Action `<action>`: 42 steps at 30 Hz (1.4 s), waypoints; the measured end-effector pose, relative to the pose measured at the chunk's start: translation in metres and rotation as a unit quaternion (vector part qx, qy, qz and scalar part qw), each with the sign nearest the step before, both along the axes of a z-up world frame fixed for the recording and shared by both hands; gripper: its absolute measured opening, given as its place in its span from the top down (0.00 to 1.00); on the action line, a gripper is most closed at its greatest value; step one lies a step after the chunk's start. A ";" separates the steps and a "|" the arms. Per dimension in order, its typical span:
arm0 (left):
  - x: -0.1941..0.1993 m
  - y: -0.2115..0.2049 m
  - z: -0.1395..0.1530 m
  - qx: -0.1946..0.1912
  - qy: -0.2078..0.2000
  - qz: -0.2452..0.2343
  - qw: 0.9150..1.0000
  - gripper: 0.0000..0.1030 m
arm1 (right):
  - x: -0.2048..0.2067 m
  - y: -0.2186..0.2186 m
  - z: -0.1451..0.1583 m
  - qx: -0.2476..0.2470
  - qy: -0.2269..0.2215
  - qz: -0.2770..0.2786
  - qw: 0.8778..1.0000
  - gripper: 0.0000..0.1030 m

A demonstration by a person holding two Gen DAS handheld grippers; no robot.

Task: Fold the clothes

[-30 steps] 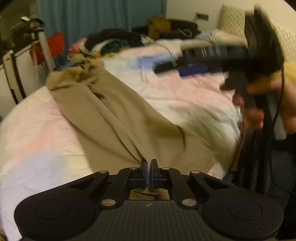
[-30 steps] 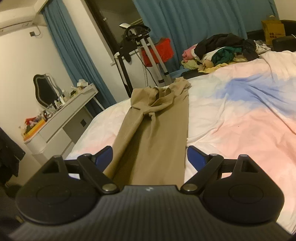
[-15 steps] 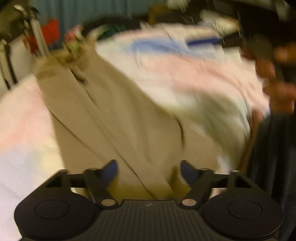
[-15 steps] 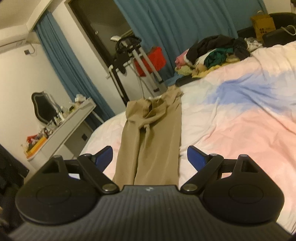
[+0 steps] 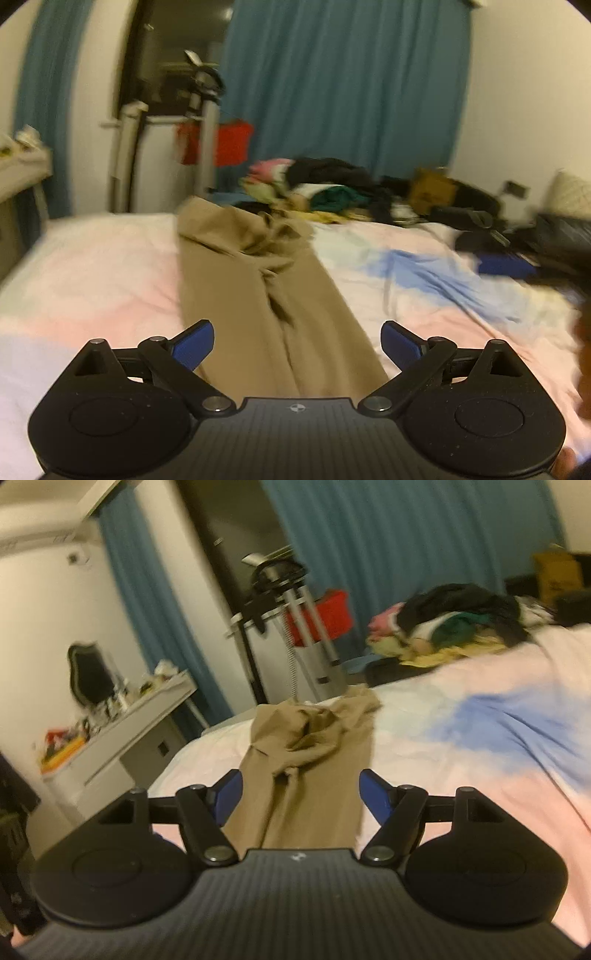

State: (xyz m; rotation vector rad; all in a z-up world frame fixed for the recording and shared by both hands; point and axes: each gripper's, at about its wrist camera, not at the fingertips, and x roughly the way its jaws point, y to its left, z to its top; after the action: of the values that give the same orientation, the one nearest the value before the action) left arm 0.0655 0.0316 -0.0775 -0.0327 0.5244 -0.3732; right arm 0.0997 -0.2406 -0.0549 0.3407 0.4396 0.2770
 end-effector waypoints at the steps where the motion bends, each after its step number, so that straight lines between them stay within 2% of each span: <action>1: 0.007 0.007 -0.006 0.002 0.008 0.012 1.000 0.04 | 0.015 0.008 -0.001 -0.007 0.003 0.010 1.000 0.30; 4: 0.026 0.022 -0.013 -0.005 0.023 0.043 0.999 0.04 | 0.075 0.037 -0.008 -0.041 0.010 0.033 0.999 0.30; 7: 0.034 0.033 -0.012 -0.021 0.012 0.052 0.998 0.04 | 0.139 0.062 -0.022 -0.055 0.032 0.046 0.997 0.30; 8: 0.036 0.035 -0.013 -0.020 0.007 0.056 0.998 0.04 | 0.160 0.070 -0.027 -0.056 0.041 0.049 0.996 0.33; 13: 0.048 0.041 -0.026 -0.021 0.006 0.070 0.997 0.03 | 0.239 0.102 -0.057 -0.091 0.073 0.026 0.993 0.35; 15: 0.052 0.044 -0.030 -0.021 0.009 0.073 0.997 0.03 | 0.262 0.113 -0.068 -0.106 0.083 0.022 0.991 0.60; 16: 0.054 0.045 -0.032 -0.021 0.011 0.074 0.997 0.03 | 0.274 0.119 -0.074 -0.114 0.088 0.020 0.989 0.90; 17: 0.056 0.046 -0.034 -0.022 0.012 0.077 0.997 0.03 | 0.278 0.123 -0.076 -0.139 0.079 0.012 0.987 0.93; 19: 0.061 0.050 -0.039 -0.040 0.017 0.082 0.996 0.03 | 0.284 0.120 -0.074 -0.151 0.042 -0.010 0.988 0.93; 22: 0.069 0.054 -0.047 -0.064 0.029 0.084 0.994 0.03 | 0.301 0.098 -0.066 -0.134 0.002 -0.065 0.989 0.94; 24: 0.071 0.053 -0.049 -0.063 0.029 0.085 0.994 0.04 | 0.319 0.086 -0.064 -0.143 0.002 -0.093 0.985 0.94; 28: 0.074 0.053 -0.052 -0.060 0.029 0.088 0.994 0.04 | 0.347 0.076 -0.076 -0.167 0.027 -0.104 0.980 0.93; 31: 0.077 0.052 -0.054 -0.058 0.029 0.089 0.994 0.04 | 0.349 0.068 -0.084 -0.144 0.039 -0.115 0.982 0.88; 33: 0.078 0.051 -0.055 -0.057 0.029 0.090 0.994 0.04 | 0.338 0.060 -0.082 -0.110 0.044 -0.116 0.986 0.57; 34: 0.079 0.051 -0.056 -0.056 0.029 0.091 0.994 0.04 | 0.333 0.056 -0.082 -0.093 0.047 -0.116 0.988 0.23; 35: 0.080 0.051 -0.057 -0.055 0.029 0.091 0.994 0.04 | 0.327 0.052 -0.081 -0.076 0.050 -0.116 0.989 0.09; 38: 0.077 0.047 -0.053 -0.046 0.018 0.085 0.995 0.04 | 0.289 0.042 -0.068 -0.052 0.046 -0.115 0.991 0.08; 42: 0.069 0.044 -0.043 -0.035 0.000 0.081 0.996 0.04 | 0.210 0.038 -0.047 -0.066 0.039 -0.089 0.993 0.08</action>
State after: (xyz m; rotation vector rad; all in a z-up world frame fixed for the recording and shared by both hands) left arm 0.1347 0.0759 -0.1201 -0.1425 0.5058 -0.2337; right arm 0.3094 -0.2024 -0.1014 0.2597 0.4994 0.0607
